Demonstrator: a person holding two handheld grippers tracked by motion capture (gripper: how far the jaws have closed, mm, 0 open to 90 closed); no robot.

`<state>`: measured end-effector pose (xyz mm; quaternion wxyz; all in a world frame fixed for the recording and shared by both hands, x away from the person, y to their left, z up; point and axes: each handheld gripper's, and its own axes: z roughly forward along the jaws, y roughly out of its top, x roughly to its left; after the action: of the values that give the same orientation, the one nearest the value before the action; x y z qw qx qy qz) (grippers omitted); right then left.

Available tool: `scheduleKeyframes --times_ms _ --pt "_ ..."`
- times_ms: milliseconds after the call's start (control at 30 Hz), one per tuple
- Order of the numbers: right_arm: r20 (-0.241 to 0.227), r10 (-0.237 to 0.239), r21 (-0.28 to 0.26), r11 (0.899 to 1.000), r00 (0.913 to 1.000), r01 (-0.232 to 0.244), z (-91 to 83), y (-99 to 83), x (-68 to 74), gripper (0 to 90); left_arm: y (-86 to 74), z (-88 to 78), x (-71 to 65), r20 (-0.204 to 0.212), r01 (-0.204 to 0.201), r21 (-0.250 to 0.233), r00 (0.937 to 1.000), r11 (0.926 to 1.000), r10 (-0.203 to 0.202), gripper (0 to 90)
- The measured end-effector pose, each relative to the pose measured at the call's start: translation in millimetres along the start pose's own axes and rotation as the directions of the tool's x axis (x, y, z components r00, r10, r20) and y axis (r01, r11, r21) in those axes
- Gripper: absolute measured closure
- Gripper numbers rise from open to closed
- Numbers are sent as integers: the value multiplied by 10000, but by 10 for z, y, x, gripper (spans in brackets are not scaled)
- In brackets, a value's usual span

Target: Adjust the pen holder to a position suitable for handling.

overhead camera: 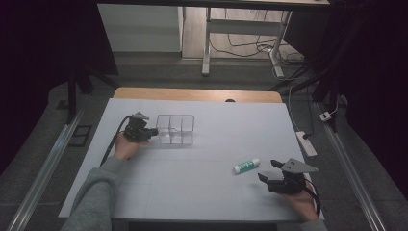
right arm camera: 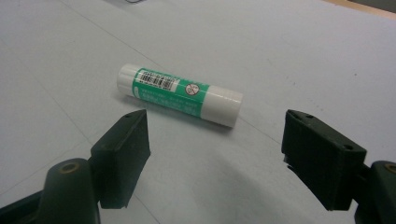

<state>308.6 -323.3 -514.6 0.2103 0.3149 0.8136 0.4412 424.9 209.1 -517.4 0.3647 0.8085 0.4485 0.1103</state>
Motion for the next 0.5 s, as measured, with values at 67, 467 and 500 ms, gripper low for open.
scheduleKeyframes --times_ms 67,467,500 --pt "0 -7 -3 10000 10000 7 -2 0 1 225 25 25 -26 83 -18 26 10000 10000 18 891" --pt "-60 -36 100 9999 10000 37 14 -6 5 225 117 142 -175 563 -208 -30 9982 9998 210 891" --pt "-79 -36 110 9999 10000 36 17 -6 6 225 125 150 -182 581 -191 -77 9981 9998 195 891"
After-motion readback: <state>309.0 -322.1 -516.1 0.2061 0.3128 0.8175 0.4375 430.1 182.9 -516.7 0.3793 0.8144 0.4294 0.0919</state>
